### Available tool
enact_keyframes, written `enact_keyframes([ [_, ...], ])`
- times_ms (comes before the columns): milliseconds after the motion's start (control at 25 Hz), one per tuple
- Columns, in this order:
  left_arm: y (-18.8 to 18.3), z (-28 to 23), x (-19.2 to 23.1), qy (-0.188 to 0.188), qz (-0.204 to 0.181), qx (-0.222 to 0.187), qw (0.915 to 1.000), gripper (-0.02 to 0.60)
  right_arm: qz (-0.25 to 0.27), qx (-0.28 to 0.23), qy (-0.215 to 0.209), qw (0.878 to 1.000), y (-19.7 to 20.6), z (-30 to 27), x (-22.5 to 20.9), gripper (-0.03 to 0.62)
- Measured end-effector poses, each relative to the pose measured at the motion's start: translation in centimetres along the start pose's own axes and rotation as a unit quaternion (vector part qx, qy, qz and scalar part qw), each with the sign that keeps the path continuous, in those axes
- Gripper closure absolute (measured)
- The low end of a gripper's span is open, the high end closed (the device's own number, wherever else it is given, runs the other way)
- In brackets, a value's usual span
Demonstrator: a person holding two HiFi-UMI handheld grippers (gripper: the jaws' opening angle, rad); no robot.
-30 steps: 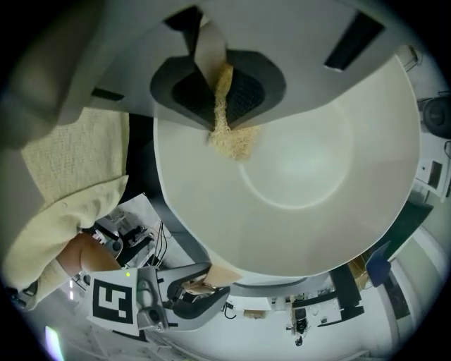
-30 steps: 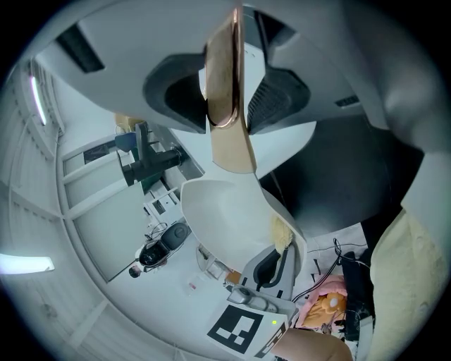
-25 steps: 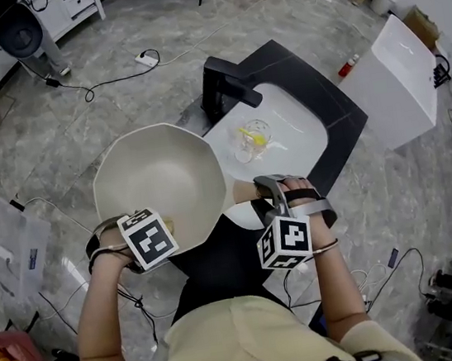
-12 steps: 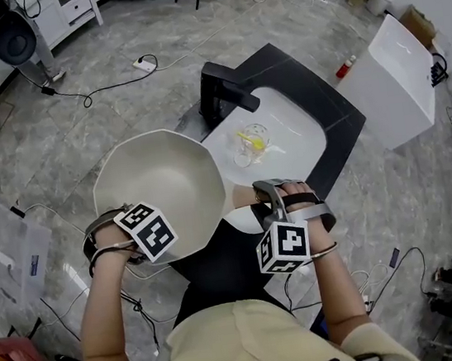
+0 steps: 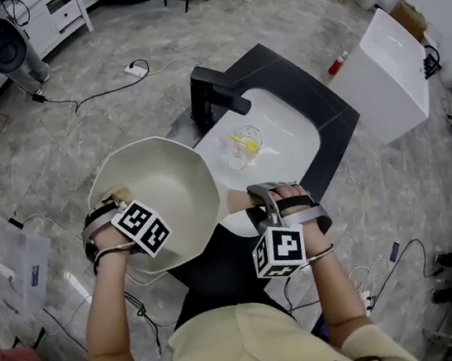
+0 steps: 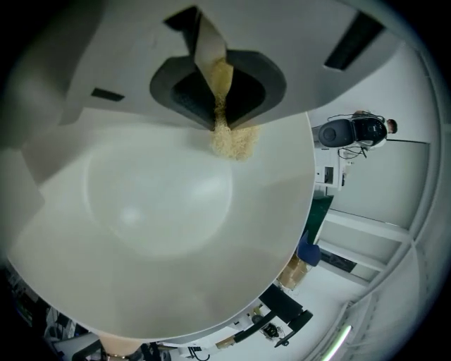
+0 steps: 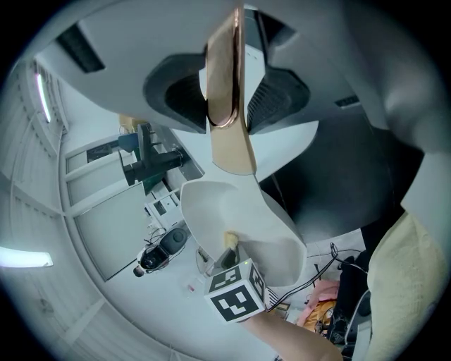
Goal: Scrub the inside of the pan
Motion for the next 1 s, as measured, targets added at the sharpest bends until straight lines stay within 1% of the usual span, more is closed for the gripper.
enact_keyframes([
  [120, -0.5, -0.4, 1.2, -0.032, 0.005, -0.015, 0.9994, 0.538, -0.003, 0.0, 0.0, 1.0, 0.0, 0.0, 0.1, 0.407],
  [320, -1.4, -0.8, 2.4, -0.056, 0.018, -0.046, 0.9972, 0.538, -0.003, 0.001, 0.001, 1.0, 0.1, 0.0, 0.1, 0.407],
  [440, -1.9, -0.8, 3.1, -0.073, 0.04, -0.069, 0.9941, 0.538, -0.003, 0.002, 0.0, 1.0, 0.1, 0.0, 0.0, 0.407],
  [640, -2.9, -1.3, 3.6, -0.081, 0.059, -0.084, 0.9914, 0.538, -0.004, 0.004, 0.0, 1.0, 0.1, 0.0, 0.1, 0.407],
  [760, -3.5, -1.2, 4.1, -0.093, 0.068, -0.104, 0.9879, 0.538, -0.003, 0.006, 0.0, 1.0, 0.1, 0.0, 0.1, 0.408],
  [880, -4.3, -1.1, 4.5, -0.103, 0.073, -0.124, 0.9842, 0.538, -0.004, 0.007, 0.0, 1.0, 0.1, 0.0, 0.1, 0.408],
  [1000, -4.9, -1.1, 4.7, -0.103, 0.075, -0.134, 0.9826, 0.538, -0.004, 0.009, 0.0, 1.0, 0.1, 0.0, 0.1, 0.408],
])
Point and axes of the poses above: the fingertips, and each gripper's own axes: z backward along the fingers, x to its left, y out of its underside, the point moved 3 cm from there along z, backward along the fingers, and after that the axes turned 3 degrees about -x, right-handed, at the moved point
